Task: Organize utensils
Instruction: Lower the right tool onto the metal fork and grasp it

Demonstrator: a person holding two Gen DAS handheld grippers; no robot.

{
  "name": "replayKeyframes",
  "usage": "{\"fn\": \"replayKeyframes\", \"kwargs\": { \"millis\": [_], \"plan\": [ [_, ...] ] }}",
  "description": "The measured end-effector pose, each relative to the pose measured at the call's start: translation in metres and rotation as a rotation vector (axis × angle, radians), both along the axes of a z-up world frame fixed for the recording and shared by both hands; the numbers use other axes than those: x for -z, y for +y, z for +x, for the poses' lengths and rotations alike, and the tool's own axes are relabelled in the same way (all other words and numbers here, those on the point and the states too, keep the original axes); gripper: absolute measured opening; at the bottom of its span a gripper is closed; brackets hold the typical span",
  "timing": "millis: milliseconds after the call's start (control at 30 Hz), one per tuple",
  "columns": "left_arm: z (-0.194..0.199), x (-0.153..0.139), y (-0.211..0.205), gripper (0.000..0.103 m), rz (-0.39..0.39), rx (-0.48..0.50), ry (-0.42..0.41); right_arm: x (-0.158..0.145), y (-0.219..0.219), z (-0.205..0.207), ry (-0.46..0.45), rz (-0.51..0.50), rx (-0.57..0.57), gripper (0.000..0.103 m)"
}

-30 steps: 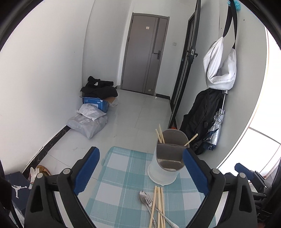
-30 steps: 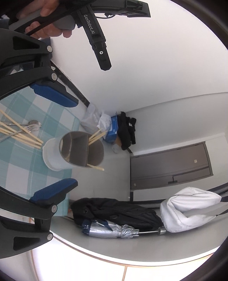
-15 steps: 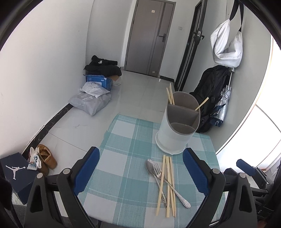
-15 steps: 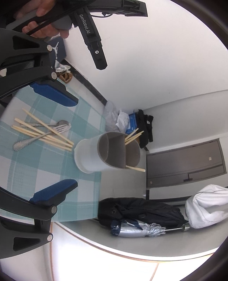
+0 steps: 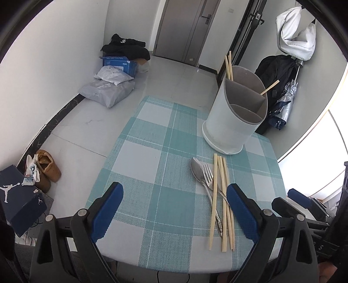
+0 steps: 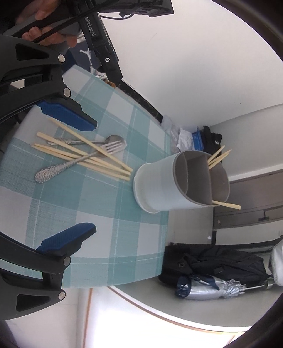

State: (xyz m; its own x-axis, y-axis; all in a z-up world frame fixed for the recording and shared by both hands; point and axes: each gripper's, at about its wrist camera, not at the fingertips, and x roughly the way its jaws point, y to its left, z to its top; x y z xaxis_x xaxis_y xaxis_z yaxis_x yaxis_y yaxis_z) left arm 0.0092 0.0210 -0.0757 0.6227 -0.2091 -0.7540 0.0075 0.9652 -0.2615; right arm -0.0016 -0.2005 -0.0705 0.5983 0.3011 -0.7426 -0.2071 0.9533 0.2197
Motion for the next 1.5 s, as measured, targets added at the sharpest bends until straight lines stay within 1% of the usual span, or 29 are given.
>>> {"fn": "replayKeyframes", "kwargs": {
  "millis": [100,233,367,433,533,600,633,667,733,767,833,867,1000,1067,1167,1300,1367,1500],
  "plan": [
    [0.006,0.004,0.007,0.096,-0.020,-0.015,0.023,0.009,0.004,0.009,0.034,-0.017,-0.006,0.086],
    [0.015,0.007,0.021,0.097,-0.081,-0.051,0.057,0.019,0.011,0.026,0.078,-0.038,-0.026,0.086],
    [0.020,0.006,0.035,0.097,-0.125,-0.083,0.068,0.022,0.028,0.048,0.096,-0.070,-0.082,0.086],
    [0.023,0.004,0.040,0.098,-0.133,-0.096,0.071,0.024,0.039,0.059,0.099,-0.079,-0.121,0.085],
    [0.027,0.005,0.047,0.099,-0.153,-0.111,0.084,0.031,0.061,0.075,0.114,-0.086,-0.200,0.077],
    [0.029,0.006,0.051,0.099,-0.170,-0.119,0.097,0.038,0.074,0.084,0.128,-0.111,-0.246,0.069],
    [0.030,0.007,0.053,0.099,-0.178,-0.127,0.104,0.041,0.081,0.088,0.140,-0.118,-0.276,0.061],
    [0.031,0.008,0.056,0.099,-0.185,-0.136,0.109,0.043,0.087,0.092,0.151,-0.119,-0.299,0.057],
    [0.032,0.009,0.060,0.099,-0.200,-0.148,0.118,0.046,0.095,0.098,0.159,-0.120,-0.329,0.056],
    [0.033,0.009,0.062,0.099,-0.206,-0.151,0.122,0.049,0.099,0.100,0.163,-0.125,-0.345,0.053],
    [0.034,0.010,0.065,0.099,-0.217,-0.157,0.130,0.054,0.105,0.103,0.175,-0.159,-0.360,0.049],
    [0.034,0.011,0.066,0.099,-0.220,-0.163,0.132,0.056,0.108,0.105,0.181,-0.170,-0.364,0.044],
    [0.035,0.013,0.071,0.099,-0.248,-0.172,0.147,0.061,0.110,0.107,0.195,-0.184,-0.367,0.033],
    [0.036,0.014,0.071,0.099,-0.250,-0.174,0.152,0.063,0.108,0.105,0.216,-0.170,-0.366,0.020],
    [0.036,0.014,0.071,0.099,-0.255,-0.170,0.156,0.061,0.103,0.103,0.215,-0.145,-0.353,0.020],
    [0.036,0.014,0.070,0.099,-0.252,-0.165,0.158,0.055,0.098,0.106,0.187,-0.123,-0.331,0.020],
    [0.036,0.014,0.071,0.099,-0.248,-0.165,0.160,0.046,0.095,0.106,0.163,-0.099,-0.321,0.020],
    [0.035,0.013,0.069,0.099,-0.232,-0.165,0.156,0.023,0.085,0.101,0.080,-0.067,-0.294,0.020]
  ]
}}
